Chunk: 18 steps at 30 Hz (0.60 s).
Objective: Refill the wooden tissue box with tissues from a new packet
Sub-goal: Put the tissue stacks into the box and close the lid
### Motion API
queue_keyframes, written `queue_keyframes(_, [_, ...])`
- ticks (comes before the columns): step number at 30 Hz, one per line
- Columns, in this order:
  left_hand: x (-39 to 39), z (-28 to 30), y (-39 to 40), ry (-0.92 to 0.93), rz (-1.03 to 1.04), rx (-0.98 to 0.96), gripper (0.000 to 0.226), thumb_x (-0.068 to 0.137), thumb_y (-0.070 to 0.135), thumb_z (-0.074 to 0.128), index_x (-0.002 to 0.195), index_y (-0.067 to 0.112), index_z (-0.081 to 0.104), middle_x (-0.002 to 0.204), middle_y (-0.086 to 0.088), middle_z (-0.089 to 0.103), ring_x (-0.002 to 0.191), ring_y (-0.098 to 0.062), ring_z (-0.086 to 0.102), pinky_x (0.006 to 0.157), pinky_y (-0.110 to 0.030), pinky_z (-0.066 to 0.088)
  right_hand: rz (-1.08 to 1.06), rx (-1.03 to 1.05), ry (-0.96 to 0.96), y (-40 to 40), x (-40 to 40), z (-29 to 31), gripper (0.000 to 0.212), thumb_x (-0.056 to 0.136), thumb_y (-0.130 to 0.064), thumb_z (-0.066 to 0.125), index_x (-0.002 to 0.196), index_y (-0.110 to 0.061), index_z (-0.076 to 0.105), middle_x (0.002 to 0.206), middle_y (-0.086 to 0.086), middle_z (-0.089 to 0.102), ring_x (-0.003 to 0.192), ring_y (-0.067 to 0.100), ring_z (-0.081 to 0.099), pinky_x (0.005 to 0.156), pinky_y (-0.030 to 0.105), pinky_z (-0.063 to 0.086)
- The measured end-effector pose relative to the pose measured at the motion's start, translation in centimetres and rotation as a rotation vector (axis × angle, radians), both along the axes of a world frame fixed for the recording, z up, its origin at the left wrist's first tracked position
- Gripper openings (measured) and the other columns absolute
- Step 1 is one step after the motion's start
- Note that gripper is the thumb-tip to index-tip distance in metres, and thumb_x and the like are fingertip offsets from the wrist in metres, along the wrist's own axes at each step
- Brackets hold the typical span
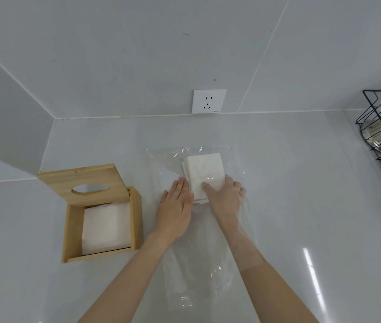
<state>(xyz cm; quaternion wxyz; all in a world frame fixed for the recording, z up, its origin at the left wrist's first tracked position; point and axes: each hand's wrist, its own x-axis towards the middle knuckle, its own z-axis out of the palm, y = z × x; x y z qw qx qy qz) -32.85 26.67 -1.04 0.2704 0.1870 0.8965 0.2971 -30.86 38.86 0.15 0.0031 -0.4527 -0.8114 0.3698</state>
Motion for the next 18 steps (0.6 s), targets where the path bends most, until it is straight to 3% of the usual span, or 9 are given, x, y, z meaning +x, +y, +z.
queue_keyframes(5, [-0.1,-0.1,0.0,0.000,0.000,-0.003,0.049,0.100,0.032,0.011,0.147,0.018,0.006,0.158,0.007,0.000,0.144,-0.004,-0.004,0.118,-0.029,-0.005,-0.020,-0.077,0.054,0.1,-0.2,-0.2,0.053,0.085,-0.037,0.057,0.129,-0.009,0.046,0.128,0.013,0.045,0.123,0.031,0.033,0.100,0.038,0.030])
queue_keyframes(8, [-0.1,0.0,-0.1,-0.008,-0.007,0.001,0.049,0.100,0.032,0.011,0.147,0.018,0.005,0.157,0.007,0.000,0.144,-0.004,-0.004,0.118,-0.029,-0.005,-0.061,-0.171,0.192,0.0,0.0,-0.3,0.041,0.087,-0.031,0.056,0.122,-0.009,0.051,0.123,0.010,0.051,0.119,0.028,0.043,0.100,0.039,0.037])
queue_keyframes(12, [-0.1,0.2,-0.1,-0.012,-0.015,0.002,0.050,0.100,0.033,0.010,0.147,0.018,0.005,0.158,0.006,0.000,0.144,-0.004,-0.005,0.118,-0.030,-0.004,-0.150,-0.399,0.358,-0.4,0.4,0.7,0.032,0.086,-0.022,0.060,0.114,-0.012,0.049,0.097,-0.004,0.059,0.091,0.016,0.058,0.074,0.023,0.046])
queue_keyframes(14, [-0.1,0.1,-0.1,-0.014,-0.018,0.003,0.050,0.100,0.033,0.010,0.147,0.018,0.004,0.158,0.006,0.000,0.144,-0.004,-0.005,0.119,-0.030,-0.005,-0.198,-0.523,0.392,-0.3,0.6,0.5,0.037,0.085,-0.019,0.063,0.117,-0.009,0.048,0.099,-0.002,0.060,0.089,0.014,0.059,0.068,0.018,0.046])
queue_keyframes(16, [-0.2,0.1,-0.2,-0.013,-0.026,-0.002,0.050,0.100,0.034,0.009,0.147,0.018,0.004,0.158,0.006,-0.001,0.144,-0.005,-0.005,0.119,-0.030,-0.005,-0.295,-0.661,0.439,-0.2,0.8,0.3,0.040,0.082,-0.014,0.066,0.119,-0.004,0.051,0.108,0.007,0.064,0.095,0.020,0.063,0.074,0.026,0.053])
queue_keyframes(18, [-0.3,0.0,-0.3,-0.022,-0.031,0.000,0.050,0.100,0.034,0.009,0.147,0.019,0.004,0.158,0.007,-0.001,0.144,-0.004,-0.005,0.119,-0.030,-0.005,-0.366,-0.748,0.464,0.1,1.4,0.1,0.034,0.080,-0.009,0.067,0.112,0.000,0.059,0.105,0.013,0.067,0.091,0.025,0.066,0.077,0.034,0.055])
